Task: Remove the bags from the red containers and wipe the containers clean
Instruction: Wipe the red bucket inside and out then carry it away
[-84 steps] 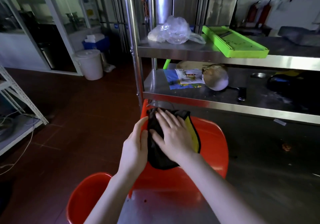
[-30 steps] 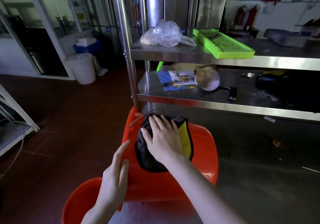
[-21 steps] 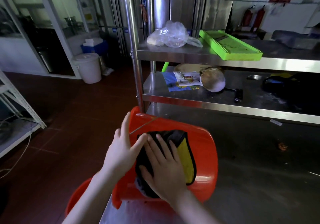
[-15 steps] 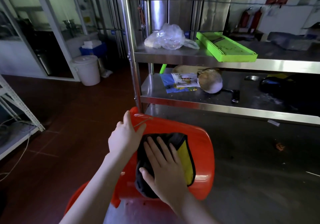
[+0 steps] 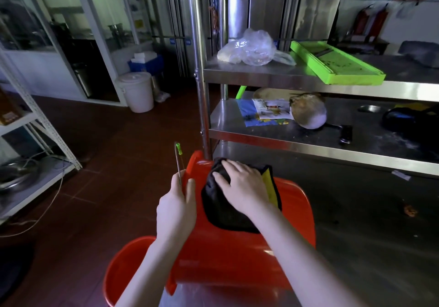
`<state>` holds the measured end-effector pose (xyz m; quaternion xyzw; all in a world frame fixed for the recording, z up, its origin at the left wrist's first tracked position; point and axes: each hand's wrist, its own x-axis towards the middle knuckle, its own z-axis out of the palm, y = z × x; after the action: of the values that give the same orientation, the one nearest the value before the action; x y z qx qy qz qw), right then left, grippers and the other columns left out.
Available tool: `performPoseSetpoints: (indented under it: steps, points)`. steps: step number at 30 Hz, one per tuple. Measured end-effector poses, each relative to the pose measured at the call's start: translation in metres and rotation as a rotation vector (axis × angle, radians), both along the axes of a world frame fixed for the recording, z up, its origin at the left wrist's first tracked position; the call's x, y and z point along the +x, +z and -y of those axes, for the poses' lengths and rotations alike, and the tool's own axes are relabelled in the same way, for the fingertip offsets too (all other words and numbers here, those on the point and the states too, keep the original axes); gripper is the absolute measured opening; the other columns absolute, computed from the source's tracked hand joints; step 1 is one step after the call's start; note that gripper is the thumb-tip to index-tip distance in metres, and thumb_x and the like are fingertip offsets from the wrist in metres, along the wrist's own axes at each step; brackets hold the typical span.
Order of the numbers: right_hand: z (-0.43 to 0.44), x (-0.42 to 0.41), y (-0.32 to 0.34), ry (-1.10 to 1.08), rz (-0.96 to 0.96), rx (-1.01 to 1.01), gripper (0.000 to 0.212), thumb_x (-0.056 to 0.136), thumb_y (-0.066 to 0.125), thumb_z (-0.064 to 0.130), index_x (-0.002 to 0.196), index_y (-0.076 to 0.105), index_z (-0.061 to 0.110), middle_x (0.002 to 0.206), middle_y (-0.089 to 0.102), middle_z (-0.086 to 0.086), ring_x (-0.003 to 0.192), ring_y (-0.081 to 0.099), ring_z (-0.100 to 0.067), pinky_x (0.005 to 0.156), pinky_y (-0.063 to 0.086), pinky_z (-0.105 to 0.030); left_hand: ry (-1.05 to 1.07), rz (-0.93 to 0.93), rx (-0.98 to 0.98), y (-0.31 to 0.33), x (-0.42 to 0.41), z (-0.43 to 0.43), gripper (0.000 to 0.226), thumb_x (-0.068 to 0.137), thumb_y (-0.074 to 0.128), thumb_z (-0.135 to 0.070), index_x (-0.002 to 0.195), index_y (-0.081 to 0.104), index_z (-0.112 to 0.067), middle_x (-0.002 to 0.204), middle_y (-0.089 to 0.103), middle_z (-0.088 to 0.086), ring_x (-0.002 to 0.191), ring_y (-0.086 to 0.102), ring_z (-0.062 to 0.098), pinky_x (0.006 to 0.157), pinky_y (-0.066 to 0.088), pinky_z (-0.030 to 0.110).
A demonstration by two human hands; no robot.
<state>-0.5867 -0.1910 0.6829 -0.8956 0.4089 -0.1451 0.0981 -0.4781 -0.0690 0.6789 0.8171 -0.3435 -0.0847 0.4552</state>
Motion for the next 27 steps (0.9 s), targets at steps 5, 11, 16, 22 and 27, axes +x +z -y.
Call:
performPoseSetpoints:
  steps: [5, 11, 16, 22, 27]
  points:
    - [-0.049, -0.024, -0.019, 0.173, 0.008, -0.203, 0.061, 0.098, 0.026, 0.057, 0.15, 0.033, 0.025, 0.158, 0.03, 0.008, 0.146, 0.024, -0.016, 0.117, 0.023, -0.043, -0.029, -0.007, -0.052, -0.007, -0.002, -0.009, 0.03, 0.098, 0.038, -0.049, 0.128, 0.04, -0.05, 0.067, 0.063, -0.011, 0.058, 0.062, 0.005, 0.054, 0.043, 0.024]
    - [-0.078, -0.025, -0.038, 0.299, 0.088, -0.289, 0.061, 0.098, 0.032, 0.055, 0.151, 0.029, 0.026, 0.16, 0.023, 0.008, 0.148, 0.019, -0.017, 0.118, 0.02, -0.043, -0.083, -0.043, -0.192, -0.024, -0.008, -0.032, 0.039, 0.1, 0.047, -0.032, 0.13, 0.044, -0.057, 0.092, 0.064, -0.04, 0.085, 0.062, -0.015, 0.067, 0.042, 0.001]
    - [-0.002, 0.014, 0.002, 0.061, -0.001, 0.043, 0.062, 0.096, 0.026, 0.059, 0.147, 0.039, 0.026, 0.153, 0.04, 0.004, 0.138, 0.039, -0.02, 0.113, 0.03, -0.038, -0.047, -0.055, -0.261, -0.035, -0.02, -0.052, 0.041, 0.095, 0.045, -0.043, 0.135, 0.044, -0.055, 0.107, 0.067, -0.031, 0.09, 0.066, -0.007, 0.072, 0.045, 0.003]
    - [-0.003, -0.012, -0.007, 0.192, 0.035, -0.059, 0.058, 0.098, 0.027, 0.057, 0.147, 0.037, 0.027, 0.154, 0.037, 0.009, 0.142, 0.033, -0.015, 0.116, 0.028, -0.04, 0.031, -0.077, -0.219, -0.03, -0.029, -0.054, 0.042, 0.097, 0.048, -0.038, 0.131, 0.04, -0.062, 0.095, 0.07, -0.022, 0.077, 0.067, -0.003, 0.063, 0.049, 0.014]
    - [-0.074, -0.079, -0.057, 0.37, 0.081, -0.348, 0.069, 0.093, 0.043, 0.057, 0.153, 0.025, 0.029, 0.161, 0.019, 0.011, 0.149, 0.016, -0.016, 0.12, 0.014, -0.043, -0.016, 0.074, -0.118, 0.017, -0.006, -0.01, 0.084, 0.089, 0.064, -0.018, 0.147, 0.013, -0.053, 0.097, 0.058, -0.017, 0.074, 0.06, 0.004, 0.063, 0.045, 0.021]
